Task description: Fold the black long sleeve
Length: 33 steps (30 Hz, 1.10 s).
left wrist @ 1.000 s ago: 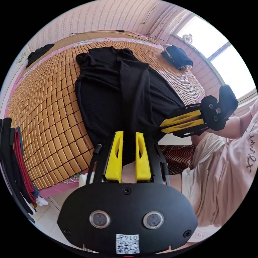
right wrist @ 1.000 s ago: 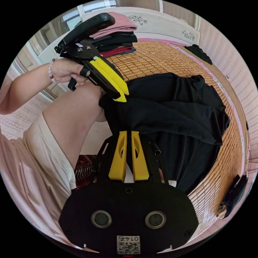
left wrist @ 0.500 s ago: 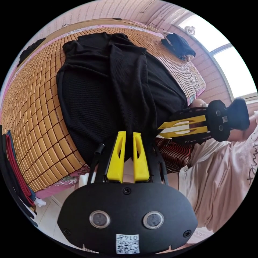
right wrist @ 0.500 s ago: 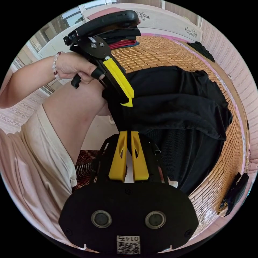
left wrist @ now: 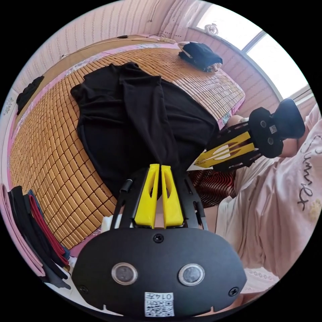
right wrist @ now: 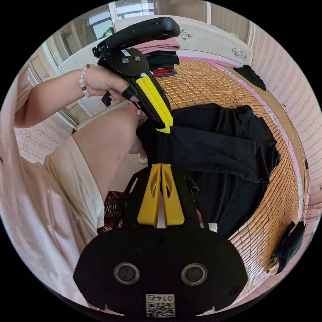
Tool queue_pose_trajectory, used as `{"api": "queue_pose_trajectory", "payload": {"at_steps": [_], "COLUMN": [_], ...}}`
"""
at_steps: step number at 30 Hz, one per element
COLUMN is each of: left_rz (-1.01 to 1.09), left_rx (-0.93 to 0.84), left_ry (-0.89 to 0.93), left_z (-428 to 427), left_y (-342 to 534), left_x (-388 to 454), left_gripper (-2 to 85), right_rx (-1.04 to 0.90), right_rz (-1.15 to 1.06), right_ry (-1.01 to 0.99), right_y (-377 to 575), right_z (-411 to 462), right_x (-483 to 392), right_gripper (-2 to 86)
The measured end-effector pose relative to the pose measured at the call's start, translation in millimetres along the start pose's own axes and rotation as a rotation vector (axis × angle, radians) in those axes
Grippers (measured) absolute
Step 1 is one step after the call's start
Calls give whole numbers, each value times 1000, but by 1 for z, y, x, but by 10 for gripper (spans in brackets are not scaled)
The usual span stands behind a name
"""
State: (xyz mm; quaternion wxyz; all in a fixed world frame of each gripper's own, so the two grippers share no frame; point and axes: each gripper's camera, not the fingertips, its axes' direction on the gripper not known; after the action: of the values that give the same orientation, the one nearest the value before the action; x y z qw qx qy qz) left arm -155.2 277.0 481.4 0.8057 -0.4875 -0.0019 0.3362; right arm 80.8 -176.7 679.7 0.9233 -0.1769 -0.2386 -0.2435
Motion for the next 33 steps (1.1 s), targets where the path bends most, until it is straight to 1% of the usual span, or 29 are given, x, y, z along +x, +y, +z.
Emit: {"api": "queue_pose_trajectory", "payload": {"at_steps": [3, 4, 5, 6, 8, 10, 11, 13, 15, 19, 22, 26, 29, 30, 33], "left_rz": [-47, -73, -93, -105, -131, -143, -152, -162, -155, -80, -59, -171, -219, -215, -226], "left_rx": [-4, -29, -43, -47, -51, -59, -71, -78, -79, 9, -5, -82, -87, -82, -77], "left_ry": [40, 42, 44, 47, 74, 84, 94, 100, 84, 44, 45, 107, 63, 54, -65], "left_z": [0, 6, 12, 14, 21, 25, 29, 31, 25, -11, -12, 19, 20, 17, 4], "left_y": [-4, -5, -5, -5, -5, -6, -8, -9, -12, -16, -16, -12, -5, -3, -3], "left_x": [-16, -23, -29, -32, -40, -46, -50, -55, -57, -47, -50, -76, -91, -94, -119], "left_gripper": [-10, -10, -10, -10, -10, -10, -10, -10, -10, -9, -9, -3, 3, 4, 8], "right_rx": [27, 10, -3, -9, -37, -106, -153, -101, -88, -32, -35, -98, -116, -108, -66], "right_rz": [13, 1, -10, -16, -46, -71, -64, -60, -36, -44, -51, -26, -30, -21, 66], "right_ry": [64, 101, 130, 134, 108, 107, 157, 177, 128, 62, -34, -83, -151, -160, -181], "right_y": [-3, -3, -4, -4, -4, -3, -2, 1, 3, 12, 16, 22, 32, 35, 53], "right_z": [1, 8, 15, 17, 29, 44, 52, 41, 27, -20, -34, -11, -14, -17, -34], "right_x": [2, 2, 2, 1, 2, 2, 4, 6, 13, 25, 33, 50, 72, 79, 137], "right_gripper": [10, 26, 61, 78, 86, 73, 52, 12, 3, 2, 10, 38, 87, 90, 100]}}
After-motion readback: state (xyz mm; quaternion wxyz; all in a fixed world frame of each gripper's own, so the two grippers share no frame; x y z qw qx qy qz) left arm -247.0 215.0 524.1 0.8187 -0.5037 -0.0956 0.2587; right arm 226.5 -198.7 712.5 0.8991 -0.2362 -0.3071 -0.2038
